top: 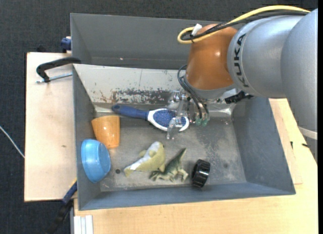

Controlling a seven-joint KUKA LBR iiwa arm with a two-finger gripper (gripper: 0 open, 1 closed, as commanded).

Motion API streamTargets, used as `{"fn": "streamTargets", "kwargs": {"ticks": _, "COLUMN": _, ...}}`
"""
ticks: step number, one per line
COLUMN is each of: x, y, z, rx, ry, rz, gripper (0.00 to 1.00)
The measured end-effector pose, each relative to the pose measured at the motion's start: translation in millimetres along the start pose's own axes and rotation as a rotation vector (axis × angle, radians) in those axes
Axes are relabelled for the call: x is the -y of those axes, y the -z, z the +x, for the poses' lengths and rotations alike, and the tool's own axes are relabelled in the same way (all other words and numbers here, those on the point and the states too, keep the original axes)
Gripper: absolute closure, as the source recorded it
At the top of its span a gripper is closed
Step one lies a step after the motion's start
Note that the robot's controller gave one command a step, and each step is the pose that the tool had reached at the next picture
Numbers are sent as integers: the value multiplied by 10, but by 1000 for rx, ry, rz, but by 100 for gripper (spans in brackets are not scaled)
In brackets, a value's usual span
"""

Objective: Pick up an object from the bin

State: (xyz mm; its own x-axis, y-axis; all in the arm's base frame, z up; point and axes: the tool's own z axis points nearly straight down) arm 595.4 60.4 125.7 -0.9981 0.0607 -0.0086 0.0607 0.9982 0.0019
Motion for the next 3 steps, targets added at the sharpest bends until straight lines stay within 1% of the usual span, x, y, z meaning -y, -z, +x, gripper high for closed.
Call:
{"fn": "streamTargets", "kwargs": {"ticks": 1, "x": -6, "y": 76, "z": -9, "rx": -4, "ry": 1, "rz": 1, "gripper": 100}}
{"fn": "streamTargets", "kwargs": {"ticks": 2, "x": -14, "y": 626, "z": -33, "rx": 1, "ry": 1, "rz": 0, "gripper": 100}}
{"fn": "streamTargets", "kwargs": {"ticks": 3, "x": -19, "y": 662, "z": -41, "rx": -4, "ry": 2, "rz": 1, "gripper": 100}}
